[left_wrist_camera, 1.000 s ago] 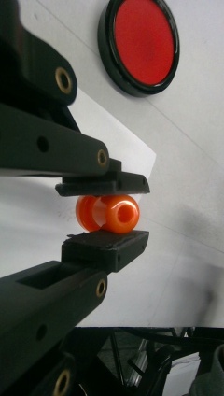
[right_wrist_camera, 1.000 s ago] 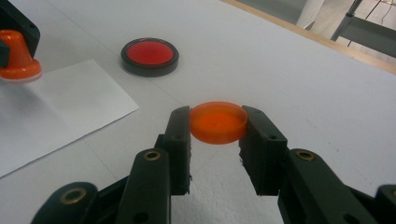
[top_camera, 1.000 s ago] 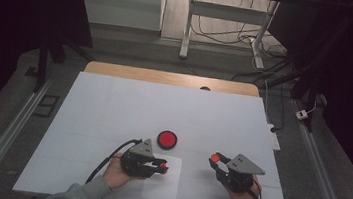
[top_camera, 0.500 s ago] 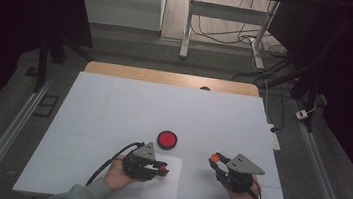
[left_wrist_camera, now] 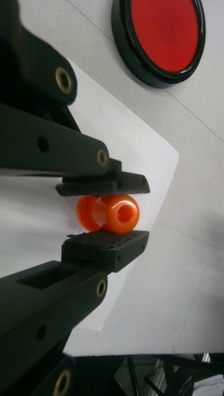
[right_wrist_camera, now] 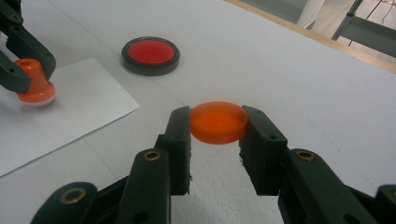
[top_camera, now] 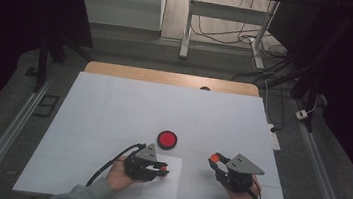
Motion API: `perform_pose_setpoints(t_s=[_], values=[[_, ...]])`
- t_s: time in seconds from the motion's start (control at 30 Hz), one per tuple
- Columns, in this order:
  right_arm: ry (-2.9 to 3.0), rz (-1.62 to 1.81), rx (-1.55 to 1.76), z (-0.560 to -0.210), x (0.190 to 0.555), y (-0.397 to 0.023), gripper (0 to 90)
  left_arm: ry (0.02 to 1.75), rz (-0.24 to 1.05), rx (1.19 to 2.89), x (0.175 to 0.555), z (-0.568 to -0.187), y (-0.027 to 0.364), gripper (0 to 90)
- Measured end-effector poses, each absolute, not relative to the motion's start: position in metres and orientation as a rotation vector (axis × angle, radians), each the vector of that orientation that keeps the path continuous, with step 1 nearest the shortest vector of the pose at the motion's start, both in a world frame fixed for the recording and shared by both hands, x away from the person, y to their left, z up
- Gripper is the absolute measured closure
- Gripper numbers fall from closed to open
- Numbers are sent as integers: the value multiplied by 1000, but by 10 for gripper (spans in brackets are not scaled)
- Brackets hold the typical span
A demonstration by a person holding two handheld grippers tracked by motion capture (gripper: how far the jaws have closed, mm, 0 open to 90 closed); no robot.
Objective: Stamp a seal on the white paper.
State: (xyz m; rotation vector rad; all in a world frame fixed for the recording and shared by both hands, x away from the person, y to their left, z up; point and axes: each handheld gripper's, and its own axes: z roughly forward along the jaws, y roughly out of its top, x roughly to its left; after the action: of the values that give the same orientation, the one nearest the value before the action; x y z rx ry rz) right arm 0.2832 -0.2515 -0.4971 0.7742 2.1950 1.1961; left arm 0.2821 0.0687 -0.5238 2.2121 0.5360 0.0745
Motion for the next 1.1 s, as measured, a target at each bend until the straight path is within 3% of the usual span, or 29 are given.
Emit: perform_pose_setpoints(t_s=[0.9,1.1], values=[[2193,1198,775,-497,283,-252,639,532,127,2239,281,-532,68,724],[2193,1195,775,-497,283,-252,639,501,193,2258,276,-532,66,725]])
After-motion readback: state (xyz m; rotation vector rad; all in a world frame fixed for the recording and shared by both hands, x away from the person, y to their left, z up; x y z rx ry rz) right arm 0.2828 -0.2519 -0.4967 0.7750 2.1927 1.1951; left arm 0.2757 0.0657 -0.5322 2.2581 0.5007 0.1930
